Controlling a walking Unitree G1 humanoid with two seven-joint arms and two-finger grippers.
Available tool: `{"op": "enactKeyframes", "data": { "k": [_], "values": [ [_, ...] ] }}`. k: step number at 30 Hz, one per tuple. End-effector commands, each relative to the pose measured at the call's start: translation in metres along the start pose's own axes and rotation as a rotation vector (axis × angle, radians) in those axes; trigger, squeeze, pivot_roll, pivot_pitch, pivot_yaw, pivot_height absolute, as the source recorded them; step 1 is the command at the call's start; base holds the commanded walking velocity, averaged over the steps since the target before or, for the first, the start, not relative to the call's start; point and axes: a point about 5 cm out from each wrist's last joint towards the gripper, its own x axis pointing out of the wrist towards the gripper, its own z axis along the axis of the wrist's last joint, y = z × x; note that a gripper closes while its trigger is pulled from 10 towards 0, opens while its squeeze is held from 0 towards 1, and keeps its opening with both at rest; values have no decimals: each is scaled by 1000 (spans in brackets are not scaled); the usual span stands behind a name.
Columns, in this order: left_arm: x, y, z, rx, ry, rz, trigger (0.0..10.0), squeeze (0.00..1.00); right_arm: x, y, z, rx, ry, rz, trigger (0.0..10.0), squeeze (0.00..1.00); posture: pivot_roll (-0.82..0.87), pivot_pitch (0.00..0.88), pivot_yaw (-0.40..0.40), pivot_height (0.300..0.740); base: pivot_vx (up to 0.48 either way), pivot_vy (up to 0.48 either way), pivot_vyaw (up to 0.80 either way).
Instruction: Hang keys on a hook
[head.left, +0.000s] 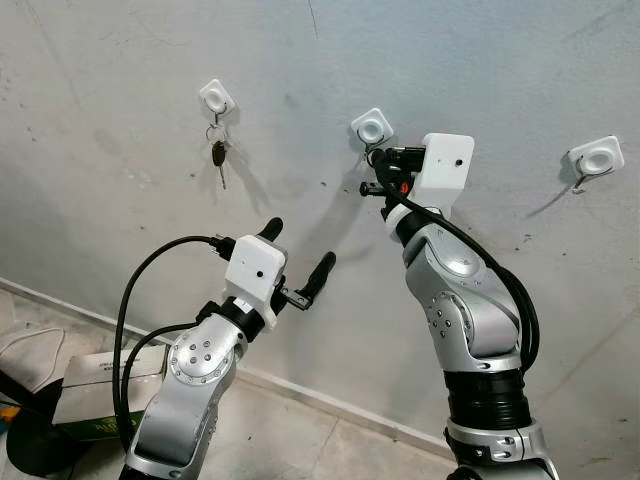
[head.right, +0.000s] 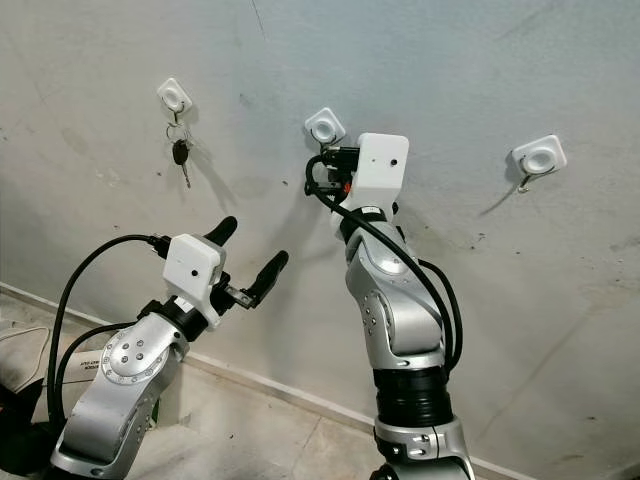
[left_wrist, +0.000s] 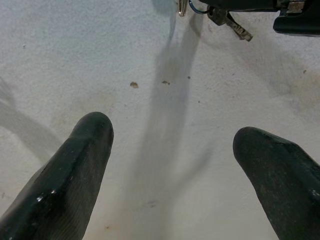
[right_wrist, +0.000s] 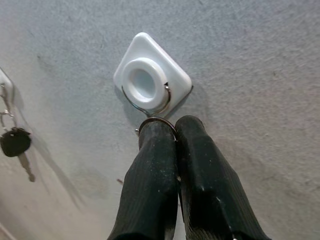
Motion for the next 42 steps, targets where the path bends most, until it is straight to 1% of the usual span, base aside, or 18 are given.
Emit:
{"op": "enactKeyframes", "data": {
  "k": [1, 7, 13, 35, 42],
  "values": [
    [1, 0, 0, 14, 0, -4, 10000, 0, 1, 2, 8, 22, -30, 14, 10000, 0, 71, 0, 11, 740, 0, 0, 0],
    [1, 0, 0, 16, 1, -6, 10000, 0, 1, 7, 11, 63, -45, 44, 10000, 0, 73, 0, 13, 740, 0, 0, 0],
    [2, 0, 0, 16, 1, -7, 10000, 0, 1, 10, 12, 79, -49, 61, 10000, 0, 73, 0, 13, 740, 0, 0, 0],
    [2, 0, 0, 16, 2, -6, 10000, 0, 5, 14, 9, 63, -37, 54, 10000, 0, 78, 0, 12, 740, 0, 0, 0],
    [2, 0, 0, 15, 2, -5, 10000, 0, 6, 16, 8, 42, -36, 55, 10000, 0, 80, 0, 11, 740, 0, 0, 0]
  ]
}}
